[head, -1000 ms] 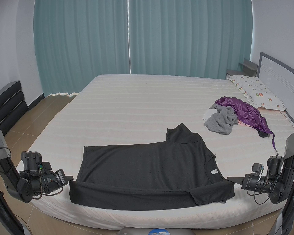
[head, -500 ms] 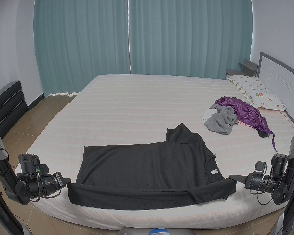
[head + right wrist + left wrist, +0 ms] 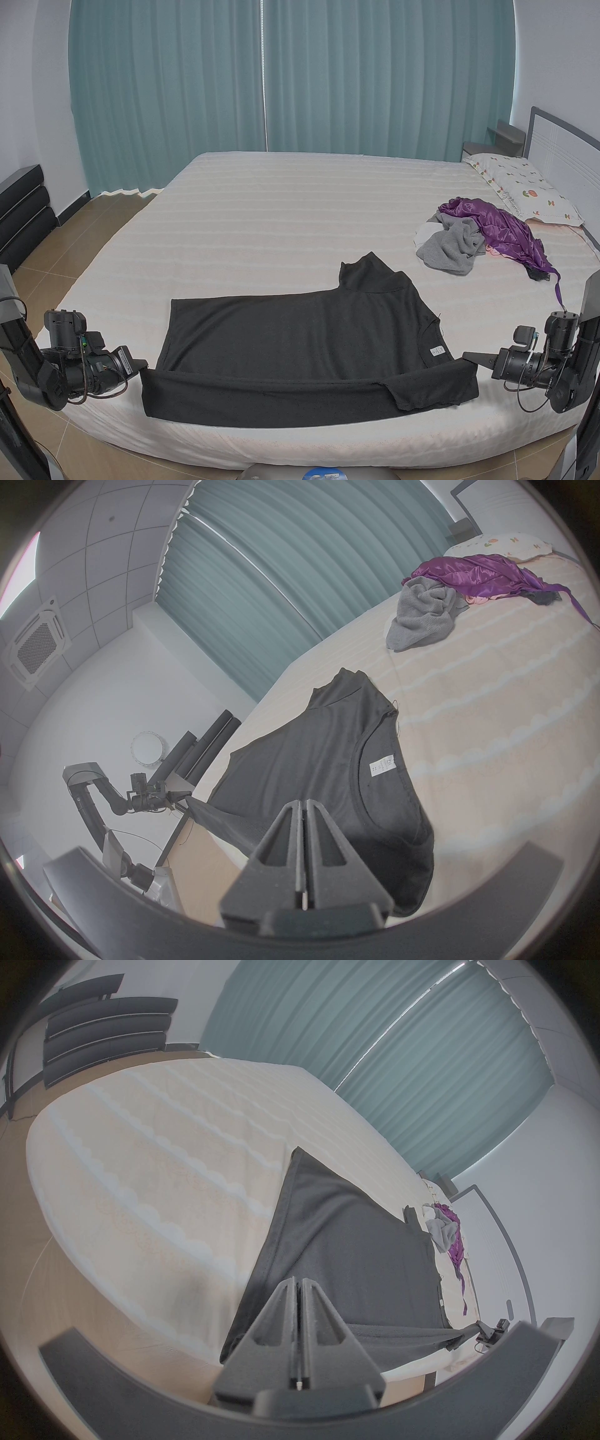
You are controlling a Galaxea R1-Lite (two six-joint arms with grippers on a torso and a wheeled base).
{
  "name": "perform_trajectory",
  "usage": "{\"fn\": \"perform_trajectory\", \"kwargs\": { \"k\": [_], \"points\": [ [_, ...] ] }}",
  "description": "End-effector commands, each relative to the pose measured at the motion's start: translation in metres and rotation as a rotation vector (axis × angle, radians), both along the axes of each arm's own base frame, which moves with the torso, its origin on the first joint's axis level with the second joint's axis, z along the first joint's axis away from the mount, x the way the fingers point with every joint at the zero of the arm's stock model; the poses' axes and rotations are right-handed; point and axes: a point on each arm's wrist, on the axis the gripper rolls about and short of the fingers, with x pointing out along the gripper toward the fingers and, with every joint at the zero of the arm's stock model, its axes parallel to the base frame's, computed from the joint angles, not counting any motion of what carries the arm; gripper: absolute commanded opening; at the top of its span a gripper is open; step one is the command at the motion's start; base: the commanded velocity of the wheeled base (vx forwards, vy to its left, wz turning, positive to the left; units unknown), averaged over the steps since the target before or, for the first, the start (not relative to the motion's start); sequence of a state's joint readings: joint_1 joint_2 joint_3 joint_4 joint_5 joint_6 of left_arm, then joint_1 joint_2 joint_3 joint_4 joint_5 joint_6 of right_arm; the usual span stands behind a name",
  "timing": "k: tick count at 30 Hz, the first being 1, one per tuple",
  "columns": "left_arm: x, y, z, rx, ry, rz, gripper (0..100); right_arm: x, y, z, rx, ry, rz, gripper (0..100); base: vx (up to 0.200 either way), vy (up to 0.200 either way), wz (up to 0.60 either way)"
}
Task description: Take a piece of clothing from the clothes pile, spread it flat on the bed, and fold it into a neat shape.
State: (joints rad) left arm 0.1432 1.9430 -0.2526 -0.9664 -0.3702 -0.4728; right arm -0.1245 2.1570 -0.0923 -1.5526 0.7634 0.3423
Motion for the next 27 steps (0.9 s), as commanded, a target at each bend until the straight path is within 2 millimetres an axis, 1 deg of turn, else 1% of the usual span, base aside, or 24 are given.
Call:
{"fn": "perform_trajectory", "kwargs": {
  "k": [1, 9, 21, 22, 27],
  "points": [
    [0.011, 0.002, -0.012, -0.005, 0.032, 0.002, 0, 0.015, -0.001, -0.013, 0.0, 0.011, -0.01, 0, 0.0, 0.0, 0.0],
    [0.025, 0.003, -0.017, -0.005, 0.023, -0.004, 0, 0.029, -0.003, -0.022, -0.007, 0.001, -0.021, 0, 0.0, 0.0, 0.0],
    [0.039, 0.003, -0.036, -0.005, 0.058, -0.013, 0, 0.042, -0.001, -0.038, -0.019, 0.016, -0.032, 0, 0.0, 0.0, 0.0],
    [0.041, 0.003, -0.039, -0.006, 0.067, -0.014, 0, 0.046, 0.0, -0.04, -0.024, 0.015, -0.036, 0, 0.0, 0.0, 0.0],
    [0.046, -0.001, -0.044, -0.006, 0.072, -0.028, 0, 0.052, 0.001, -0.05, -0.023, 0.026, -0.028, 0, 0.0, 0.0, 0.0]
  ]
}}
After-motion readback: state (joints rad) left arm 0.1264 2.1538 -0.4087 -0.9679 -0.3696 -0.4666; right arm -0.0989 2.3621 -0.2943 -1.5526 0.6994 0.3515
